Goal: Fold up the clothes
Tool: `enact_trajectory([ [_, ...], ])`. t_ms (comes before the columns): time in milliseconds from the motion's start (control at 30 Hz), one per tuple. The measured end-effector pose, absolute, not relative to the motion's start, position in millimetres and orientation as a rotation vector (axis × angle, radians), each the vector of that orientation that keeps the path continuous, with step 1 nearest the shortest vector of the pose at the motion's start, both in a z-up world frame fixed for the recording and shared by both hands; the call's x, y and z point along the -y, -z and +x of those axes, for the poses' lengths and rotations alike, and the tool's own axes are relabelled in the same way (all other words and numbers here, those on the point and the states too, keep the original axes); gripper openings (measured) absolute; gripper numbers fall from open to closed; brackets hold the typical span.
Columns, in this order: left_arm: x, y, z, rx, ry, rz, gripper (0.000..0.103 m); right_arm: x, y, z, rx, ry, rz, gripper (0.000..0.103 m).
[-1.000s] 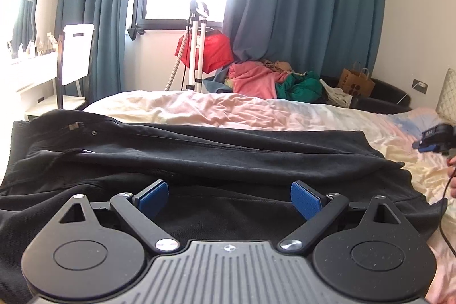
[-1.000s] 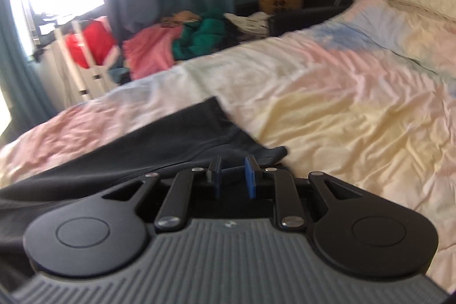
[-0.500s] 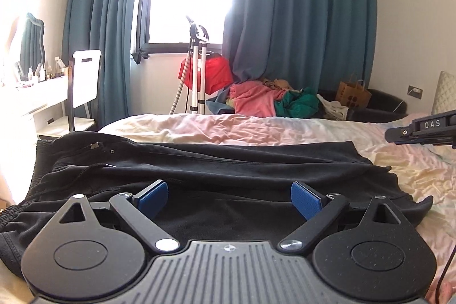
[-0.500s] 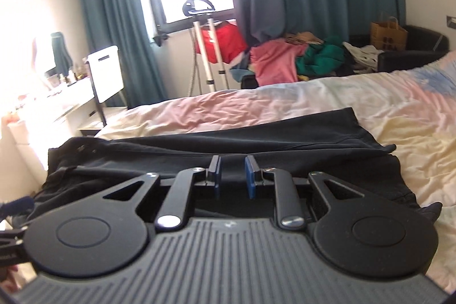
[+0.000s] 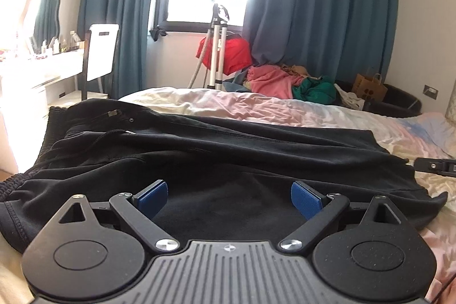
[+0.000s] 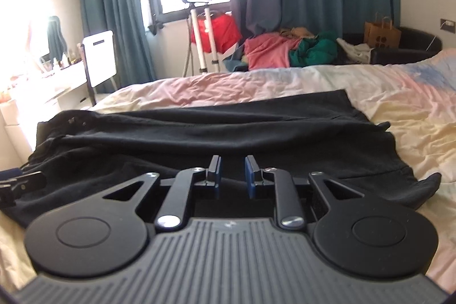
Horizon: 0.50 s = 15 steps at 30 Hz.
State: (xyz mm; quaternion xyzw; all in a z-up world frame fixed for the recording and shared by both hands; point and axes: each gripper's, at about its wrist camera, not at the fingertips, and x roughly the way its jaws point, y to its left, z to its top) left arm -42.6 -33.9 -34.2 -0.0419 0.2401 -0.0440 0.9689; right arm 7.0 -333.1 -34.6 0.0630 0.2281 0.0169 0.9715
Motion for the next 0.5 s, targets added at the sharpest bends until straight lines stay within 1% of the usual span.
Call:
enact_trajectory([
  [67,20,39,-39,-0.514,0.062,-0.116,0.095,335,37,6,-0.465,-0.021,0.121,0.022],
  [133,4,43,-34,-0.552,0.026,-0.153,0.095,338,39,5,-0.467,-0.014,0.126,0.03],
  [200,-11,46,-32,-0.584,-0.009,-0.199,0.095,341,38,4,-0.46,-0.014,0.133,0.048],
  [267,-26,46,-30,-0.613,-0.042,-0.241,0.095,344,37,3,-0.447,-0.013,0.149,0.058],
  [400,-61,39,-26,-0.665,-0.121,-0.334,0.095,349,37,2,-0.443,-0.013,0.174,0.058],
  [500,-100,32,-27,-0.693,-0.195,-0.484,0.096,353,38,2,-0.451,0.007,0.181,0.058],
])
